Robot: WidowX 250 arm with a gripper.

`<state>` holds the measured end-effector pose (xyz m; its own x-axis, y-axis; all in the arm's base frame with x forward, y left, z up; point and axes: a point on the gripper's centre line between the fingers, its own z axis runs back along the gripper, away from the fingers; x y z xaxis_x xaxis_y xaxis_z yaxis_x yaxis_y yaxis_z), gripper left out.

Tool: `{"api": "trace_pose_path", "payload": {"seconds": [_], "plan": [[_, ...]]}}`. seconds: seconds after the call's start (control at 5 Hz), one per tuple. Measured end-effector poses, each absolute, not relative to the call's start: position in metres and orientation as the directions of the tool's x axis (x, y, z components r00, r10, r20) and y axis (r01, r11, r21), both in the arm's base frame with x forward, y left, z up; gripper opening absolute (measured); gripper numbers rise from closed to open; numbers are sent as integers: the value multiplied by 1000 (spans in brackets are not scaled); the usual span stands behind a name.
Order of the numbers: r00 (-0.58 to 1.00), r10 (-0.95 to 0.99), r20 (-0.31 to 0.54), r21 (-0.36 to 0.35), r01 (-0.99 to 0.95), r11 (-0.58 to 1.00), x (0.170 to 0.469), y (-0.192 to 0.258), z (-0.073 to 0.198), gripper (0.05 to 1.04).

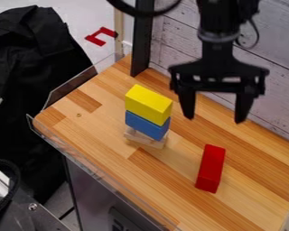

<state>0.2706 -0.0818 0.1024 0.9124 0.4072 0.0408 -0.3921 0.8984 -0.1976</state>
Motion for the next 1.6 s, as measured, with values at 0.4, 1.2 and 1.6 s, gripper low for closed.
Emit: {"api": "trace_pose_path", "payload": {"seconds": [0.4, 1.2, 1.6], "plan": [[887, 457, 71, -119, -447, 886, 277, -69, 118, 999], [902, 432, 16, -94, -429, 898, 284, -38, 115, 999], [903, 429, 22, -102, -424, 900, 284, -38, 117, 999]]}}
